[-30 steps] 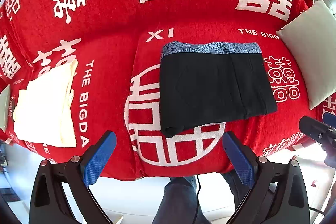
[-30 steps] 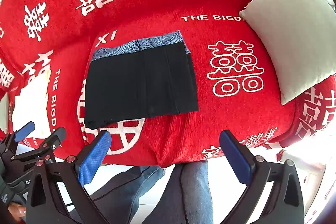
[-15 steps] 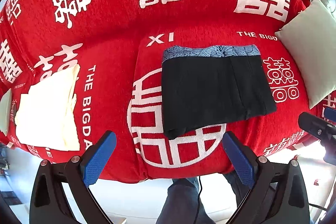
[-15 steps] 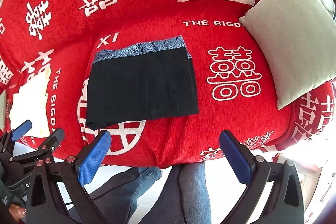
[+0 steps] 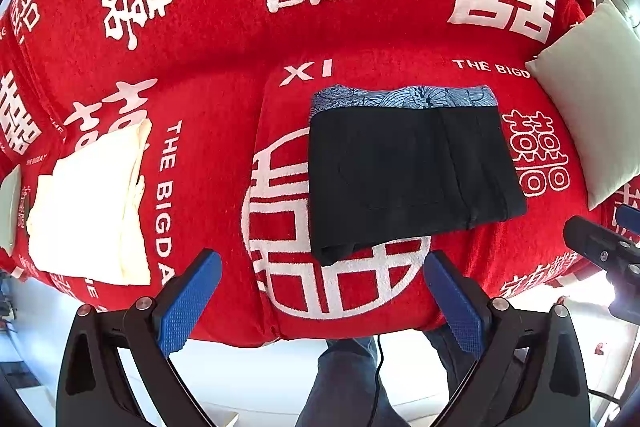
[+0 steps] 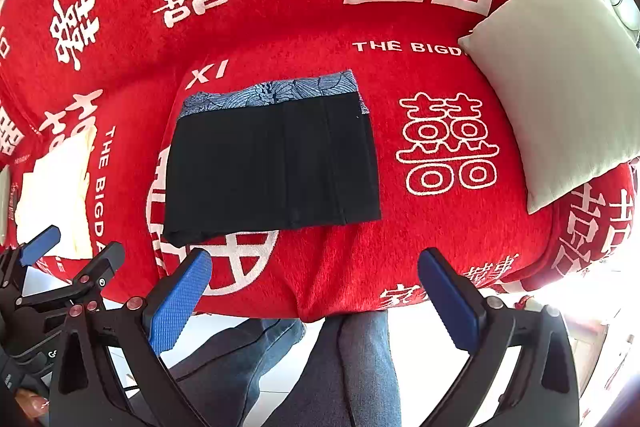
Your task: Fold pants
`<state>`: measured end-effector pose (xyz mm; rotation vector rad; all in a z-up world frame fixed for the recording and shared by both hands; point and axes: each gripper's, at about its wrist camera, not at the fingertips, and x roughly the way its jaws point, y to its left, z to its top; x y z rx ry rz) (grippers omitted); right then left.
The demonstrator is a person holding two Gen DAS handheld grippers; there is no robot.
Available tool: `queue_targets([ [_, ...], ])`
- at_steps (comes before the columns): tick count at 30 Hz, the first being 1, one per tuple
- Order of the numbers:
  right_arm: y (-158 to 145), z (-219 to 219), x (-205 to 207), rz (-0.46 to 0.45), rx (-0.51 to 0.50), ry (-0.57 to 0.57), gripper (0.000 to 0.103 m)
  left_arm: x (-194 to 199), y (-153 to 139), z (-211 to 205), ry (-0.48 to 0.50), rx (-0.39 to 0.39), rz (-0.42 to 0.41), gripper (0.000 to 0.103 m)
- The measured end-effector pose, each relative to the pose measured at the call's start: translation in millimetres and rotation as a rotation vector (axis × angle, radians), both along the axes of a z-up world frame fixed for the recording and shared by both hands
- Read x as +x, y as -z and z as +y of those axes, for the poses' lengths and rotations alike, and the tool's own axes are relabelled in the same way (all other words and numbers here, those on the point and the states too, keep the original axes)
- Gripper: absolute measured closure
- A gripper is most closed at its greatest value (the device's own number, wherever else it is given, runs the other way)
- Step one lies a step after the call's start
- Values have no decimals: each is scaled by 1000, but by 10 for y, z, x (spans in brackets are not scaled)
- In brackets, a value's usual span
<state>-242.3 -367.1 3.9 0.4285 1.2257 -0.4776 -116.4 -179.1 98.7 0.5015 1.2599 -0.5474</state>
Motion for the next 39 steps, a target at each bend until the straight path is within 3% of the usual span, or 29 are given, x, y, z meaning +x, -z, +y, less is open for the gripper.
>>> queue_targets([
  [31,47,17,118,20,11,-31,0,49,106,2,-45,7,52,2],
  [39,48,13,122,20,11,-33,0,37,52,-26,-28,-7,17,2],
])
